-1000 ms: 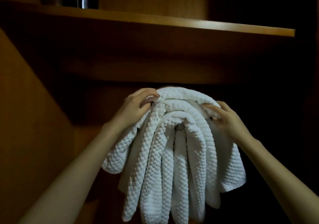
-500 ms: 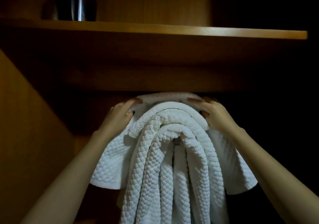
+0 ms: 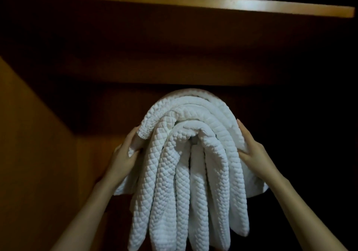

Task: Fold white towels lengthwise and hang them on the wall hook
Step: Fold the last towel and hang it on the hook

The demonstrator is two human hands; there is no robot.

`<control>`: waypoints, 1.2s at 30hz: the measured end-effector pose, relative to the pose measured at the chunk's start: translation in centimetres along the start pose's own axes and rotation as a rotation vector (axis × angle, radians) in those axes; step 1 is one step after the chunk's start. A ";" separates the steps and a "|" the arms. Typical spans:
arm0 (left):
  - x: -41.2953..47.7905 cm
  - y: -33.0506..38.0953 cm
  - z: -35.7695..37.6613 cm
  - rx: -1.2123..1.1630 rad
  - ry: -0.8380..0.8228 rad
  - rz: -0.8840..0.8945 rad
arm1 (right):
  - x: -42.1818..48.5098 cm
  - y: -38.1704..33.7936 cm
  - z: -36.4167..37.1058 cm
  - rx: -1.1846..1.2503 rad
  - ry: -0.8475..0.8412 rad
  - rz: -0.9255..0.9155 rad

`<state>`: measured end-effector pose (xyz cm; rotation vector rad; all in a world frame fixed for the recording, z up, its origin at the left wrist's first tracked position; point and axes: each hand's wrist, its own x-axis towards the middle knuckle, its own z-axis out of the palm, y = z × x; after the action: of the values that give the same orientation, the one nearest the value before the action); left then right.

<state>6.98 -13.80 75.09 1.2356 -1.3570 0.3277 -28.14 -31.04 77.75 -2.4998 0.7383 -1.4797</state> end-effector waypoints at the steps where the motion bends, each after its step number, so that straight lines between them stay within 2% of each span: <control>1: -0.3 -0.5 0.0 0.038 -0.014 0.007 | -0.1 0.1 0.2 -0.016 0.005 -0.008; 9: 0.9 -2.0 -1.6 0.271 0.026 0.158 | 1.2 1.7 -1.2 -0.070 0.259 -0.076; 13: -2.0 -3.6 -0.5 0.347 0.028 0.141 | -1.9 2.9 0.7 -0.127 0.231 -0.095; 16: -4.4 -4.5 0.3 0.307 0.047 0.078 | -4.4 3.6 1.8 -0.031 0.193 -0.079; 19: -5.6 -4.7 0.4 0.303 -0.003 0.037 | -5.5 3.9 2.0 0.031 0.197 -0.045; 23: -4.5 -4.2 -0.1 0.482 0.000 0.022 | -4.4 3.7 1.2 0.220 0.211 -0.002; 25: -3.9 -4.1 -0.9 0.525 0.009 0.010 | -4.0 3.3 1.3 0.241 0.196 0.023; 27: -4.0 -3.7 -0.7 0.429 -0.012 -0.030 | -4.4 3.1 2.1 0.206 0.144 0.031; 29: -4.8 -2.6 0.2 0.154 -0.061 -0.080 | -5.0 2.7 2.7 0.158 0.054 0.083; 31: -5.3 -1.4 0.6 -0.075 -0.102 -0.155 | -5.5 2.5 2.5 0.290 -0.031 0.166; 34: -5.0 -0.6 0.4 -0.194 -0.121 -0.277 | -5.7 1.8 1.8 0.514 -0.085 0.258; 36: -4.8 -0.5 0.7 -0.239 -0.143 -0.315 | -5.7 1.4 2.2 0.581 -0.135 0.334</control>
<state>5.67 -12.34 70.64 1.2638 -1.2554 -0.1423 -28.99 -29.82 71.70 -1.9098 0.5621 -1.1802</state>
